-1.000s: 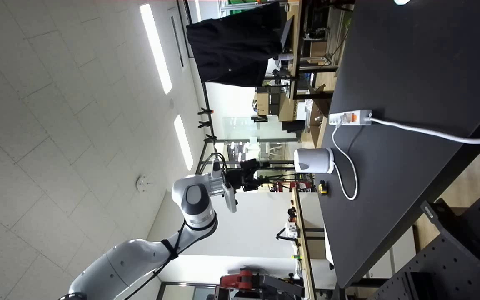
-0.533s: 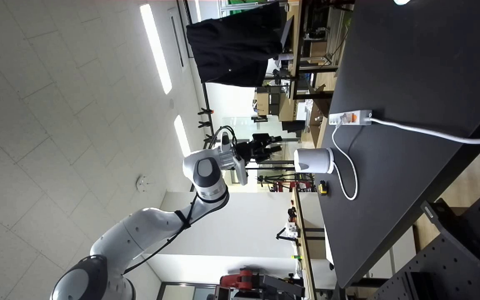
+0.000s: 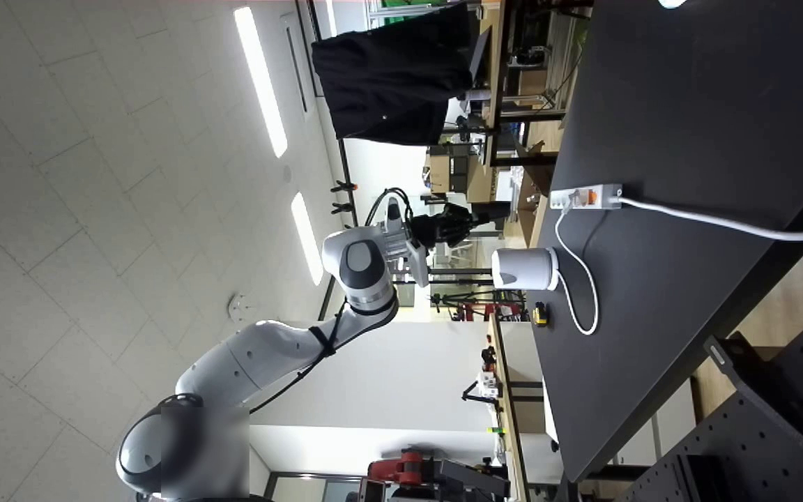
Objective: Press the first button from the right of the adaptor.
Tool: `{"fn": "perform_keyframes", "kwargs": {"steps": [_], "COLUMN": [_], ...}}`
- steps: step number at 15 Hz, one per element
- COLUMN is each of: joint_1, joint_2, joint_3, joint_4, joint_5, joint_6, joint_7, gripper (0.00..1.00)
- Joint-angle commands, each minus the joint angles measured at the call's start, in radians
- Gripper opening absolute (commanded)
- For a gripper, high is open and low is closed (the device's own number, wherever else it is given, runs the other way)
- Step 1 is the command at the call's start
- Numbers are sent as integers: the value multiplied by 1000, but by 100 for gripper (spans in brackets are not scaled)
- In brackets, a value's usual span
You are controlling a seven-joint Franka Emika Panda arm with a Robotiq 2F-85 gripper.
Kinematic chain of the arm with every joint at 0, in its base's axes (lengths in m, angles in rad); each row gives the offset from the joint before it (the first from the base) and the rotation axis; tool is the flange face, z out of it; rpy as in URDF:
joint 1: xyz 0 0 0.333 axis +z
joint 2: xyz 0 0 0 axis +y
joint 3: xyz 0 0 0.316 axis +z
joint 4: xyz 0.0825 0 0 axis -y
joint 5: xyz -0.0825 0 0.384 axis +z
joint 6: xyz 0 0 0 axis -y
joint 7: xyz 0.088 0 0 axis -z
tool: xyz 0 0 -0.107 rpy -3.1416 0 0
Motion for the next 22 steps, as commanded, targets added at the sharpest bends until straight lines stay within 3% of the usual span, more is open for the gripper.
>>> {"fn": "perform_keyframes", "kwargs": {"steps": [1, 14, 22], "joint_1": [7, 3, 4], "joint_2": [32, 26, 153], "joint_3": [-27, -25, -62], "joint_4": [51, 25, 62], "joint_5": [-3, 3, -20], "joint_6": [-38, -20, 14], "joint_7": [45, 0, 20], "gripper": [0, 0, 0]}}
